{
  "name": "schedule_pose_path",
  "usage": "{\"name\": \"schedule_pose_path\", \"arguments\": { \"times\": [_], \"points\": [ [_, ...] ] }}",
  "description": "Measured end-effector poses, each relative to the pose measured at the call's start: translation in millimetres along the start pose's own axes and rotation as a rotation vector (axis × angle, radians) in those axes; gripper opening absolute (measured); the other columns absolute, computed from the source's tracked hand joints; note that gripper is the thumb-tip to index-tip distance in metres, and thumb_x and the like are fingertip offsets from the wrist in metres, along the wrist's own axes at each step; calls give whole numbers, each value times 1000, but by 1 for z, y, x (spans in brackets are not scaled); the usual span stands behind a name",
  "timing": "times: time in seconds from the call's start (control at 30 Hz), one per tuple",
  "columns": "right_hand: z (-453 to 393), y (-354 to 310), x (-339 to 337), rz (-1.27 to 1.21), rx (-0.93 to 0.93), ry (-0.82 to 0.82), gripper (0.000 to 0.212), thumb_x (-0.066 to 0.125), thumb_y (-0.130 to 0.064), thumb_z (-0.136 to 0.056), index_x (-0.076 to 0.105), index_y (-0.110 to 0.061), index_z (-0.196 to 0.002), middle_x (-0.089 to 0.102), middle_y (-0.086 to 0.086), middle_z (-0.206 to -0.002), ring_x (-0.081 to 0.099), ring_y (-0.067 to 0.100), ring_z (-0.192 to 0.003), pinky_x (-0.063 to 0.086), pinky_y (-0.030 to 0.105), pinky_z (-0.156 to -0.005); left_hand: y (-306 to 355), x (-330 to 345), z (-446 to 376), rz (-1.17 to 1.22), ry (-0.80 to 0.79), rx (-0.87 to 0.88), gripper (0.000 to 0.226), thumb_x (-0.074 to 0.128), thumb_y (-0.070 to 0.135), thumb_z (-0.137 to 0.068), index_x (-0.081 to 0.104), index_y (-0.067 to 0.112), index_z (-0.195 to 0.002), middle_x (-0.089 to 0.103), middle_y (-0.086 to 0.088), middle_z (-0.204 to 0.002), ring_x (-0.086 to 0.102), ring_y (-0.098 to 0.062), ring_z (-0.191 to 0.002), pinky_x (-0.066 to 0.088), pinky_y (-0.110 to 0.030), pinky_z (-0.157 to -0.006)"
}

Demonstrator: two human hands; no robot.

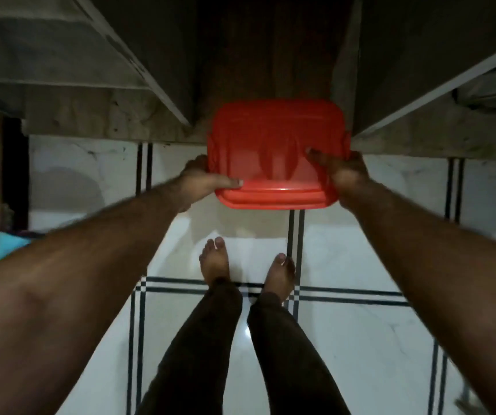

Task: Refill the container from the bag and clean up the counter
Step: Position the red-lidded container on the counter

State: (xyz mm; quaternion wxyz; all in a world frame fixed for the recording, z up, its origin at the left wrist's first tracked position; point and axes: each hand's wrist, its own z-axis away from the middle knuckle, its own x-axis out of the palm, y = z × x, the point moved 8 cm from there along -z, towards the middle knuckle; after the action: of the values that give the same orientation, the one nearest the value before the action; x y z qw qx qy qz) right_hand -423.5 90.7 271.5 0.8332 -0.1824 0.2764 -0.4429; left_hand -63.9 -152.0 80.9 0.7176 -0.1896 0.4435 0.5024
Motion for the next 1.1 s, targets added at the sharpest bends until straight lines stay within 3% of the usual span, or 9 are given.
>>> {"name": "schedule_pose_path", "arguments": {
  "times": [0.1,0.2,0.4,0.57,0.77,0.83,0.9,0.97,1.1],
  "points": [
    [82,7,-21,49,10,88,115,98,-79,-36,60,-24,-130,75,1,-119,78,26,-97,67,47,-86,114,-163,79,707,-432,-74,19,73,30,-105,73,22,-121,83,4,-107,81,-16,-99,64,-31,-83],
    [166,-27,-44,148,-9,116,102,94,-80,-46,64,-23,-126,75,-1,-118,75,25,-100,64,41,-92,151,-285,136,955,-391,-49,12,79,26,-100,76,24,-112,84,0,-107,82,-12,-91,67,-28,-85],
    [307,-102,-111,414,-37,50,122,79,-98,-40,69,-20,-133,74,4,-120,74,30,-105,62,47,-99,168,-410,250,838,-413,-68,45,82,53,-86,73,23,-119,86,-5,-104,83,-29,-96,65,-48,-88],
    [406,-187,-162,585,-134,41,115,75,-96,-56,67,-11,-133,70,9,-107,70,28,-88,58,37,-73,204,-526,310,728,-374,82,66,77,69,-72,78,17,-113,83,-19,-97,78,-42,-84,55,-45,-72],
    [495,-288,-200,721,-319,130,114,58,-107,-55,75,-7,-108,69,9,-86,68,28,-73,51,33,-62,231,-653,358,711,-235,184,57,77,62,-89,79,6,-104,74,-11,-68,68,-24,-56,45,-29,-53],
    [521,-318,-212,748,-393,141,124,51,-112,-50,76,-6,-110,70,14,-93,67,32,-80,49,35,-68,240,-687,370,746,-205,223,65,79,66,-82,81,5,-106,78,-21,-76,73,-32,-64,52,-35,-59],
    [543,-351,-225,754,-496,155,130,44,-115,-45,78,-6,-108,73,18,-99,67,33,-86,52,37,-76,250,-721,378,869,-173,245,74,85,67,-68,83,5,-109,81,-29,-96,80,-48,-90,62,-57,-83],
    [559,-383,-239,681,-590,181,124,46,-115,-45,78,-9,-101,77,15,-96,71,31,-84,59,40,-80,265,-754,381,960,-122,302,67,87,62,-66,85,12,-111,82,-26,-107,77,-50,-106,53,-70,-106],
    [564,-437,-248,605,-685,231,102,56,-108,-57,73,-17,-99,76,8,-91,74,28,-81,64,42,-80,301,-801,376,943,15,371,51,83,53,-88,80,11,-117,86,-12,-102,83,-36,-100,65,-47,-91]
  ]
}}
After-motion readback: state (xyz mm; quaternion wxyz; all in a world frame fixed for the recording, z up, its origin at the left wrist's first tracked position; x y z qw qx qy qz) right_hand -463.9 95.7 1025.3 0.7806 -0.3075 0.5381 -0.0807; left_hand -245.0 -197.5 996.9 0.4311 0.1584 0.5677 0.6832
